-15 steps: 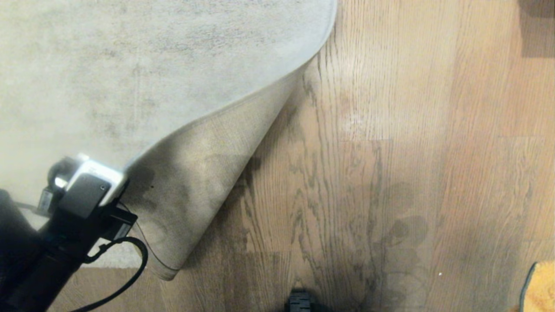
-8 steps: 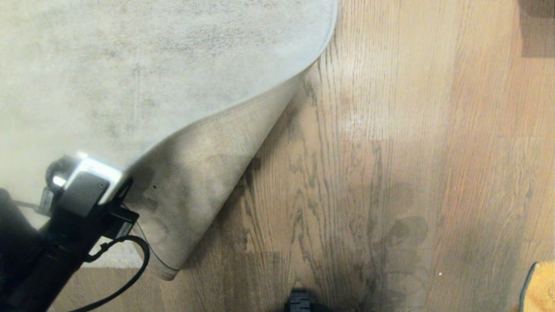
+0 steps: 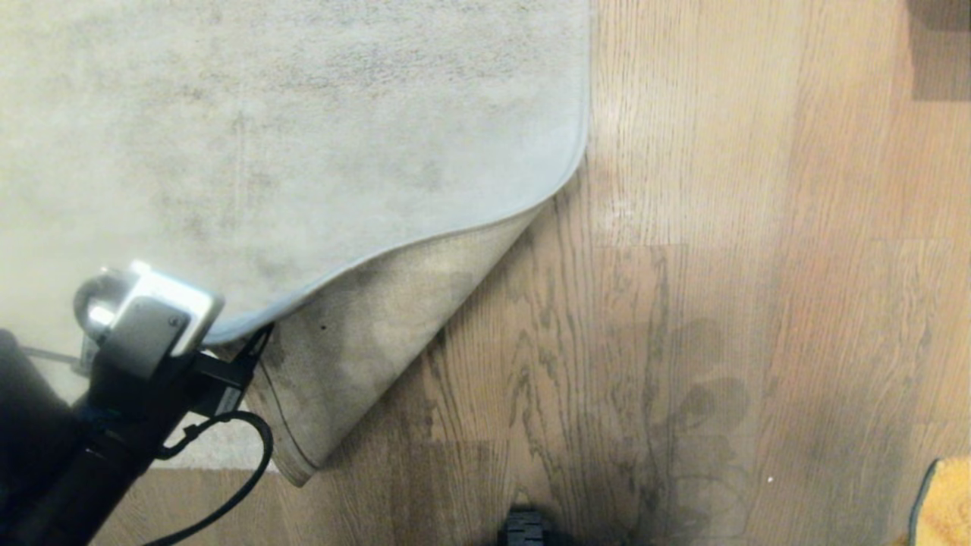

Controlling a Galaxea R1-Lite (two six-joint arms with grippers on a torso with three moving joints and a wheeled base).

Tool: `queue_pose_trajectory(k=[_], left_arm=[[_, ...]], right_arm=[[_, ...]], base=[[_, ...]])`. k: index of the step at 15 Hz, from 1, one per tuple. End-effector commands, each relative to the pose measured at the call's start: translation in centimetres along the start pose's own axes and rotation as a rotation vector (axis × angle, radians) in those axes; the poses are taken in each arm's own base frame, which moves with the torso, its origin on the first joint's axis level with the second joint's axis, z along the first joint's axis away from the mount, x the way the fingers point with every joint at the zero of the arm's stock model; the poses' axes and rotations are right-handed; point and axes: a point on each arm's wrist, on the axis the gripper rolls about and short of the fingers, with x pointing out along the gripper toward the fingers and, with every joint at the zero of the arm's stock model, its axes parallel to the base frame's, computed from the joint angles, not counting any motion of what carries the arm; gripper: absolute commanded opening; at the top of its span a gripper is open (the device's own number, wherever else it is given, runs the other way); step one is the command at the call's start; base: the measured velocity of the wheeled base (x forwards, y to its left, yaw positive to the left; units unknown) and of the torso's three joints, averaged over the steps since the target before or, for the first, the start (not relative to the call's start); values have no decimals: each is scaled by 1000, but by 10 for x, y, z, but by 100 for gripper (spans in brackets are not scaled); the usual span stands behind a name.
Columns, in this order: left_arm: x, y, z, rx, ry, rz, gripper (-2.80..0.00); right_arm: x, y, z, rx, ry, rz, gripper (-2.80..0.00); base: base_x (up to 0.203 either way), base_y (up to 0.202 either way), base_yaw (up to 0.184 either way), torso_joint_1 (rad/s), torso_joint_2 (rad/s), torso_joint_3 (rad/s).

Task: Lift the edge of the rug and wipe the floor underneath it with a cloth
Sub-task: Lay down the carpet

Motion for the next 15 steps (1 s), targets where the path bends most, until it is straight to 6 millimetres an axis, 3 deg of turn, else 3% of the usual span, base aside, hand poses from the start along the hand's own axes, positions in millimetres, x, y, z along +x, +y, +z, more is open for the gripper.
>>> queue_pose_trajectory(k=[1,9,15], left_arm=[[-2,2,12,-27,-56,7,0],[-21,7,42,-202,-216,-38,0],[-32,3,41,-269,-234,-90,0]], right_arm=[[0,0,0,-1,1,1,-280],[0,0,0,-1,1,1,-280],[0,0,0,-1,1,1,-280]], base=[[0,0,0,0,0,0],[0,0,0,0,0,0],[0,0,0,0,0,0]])
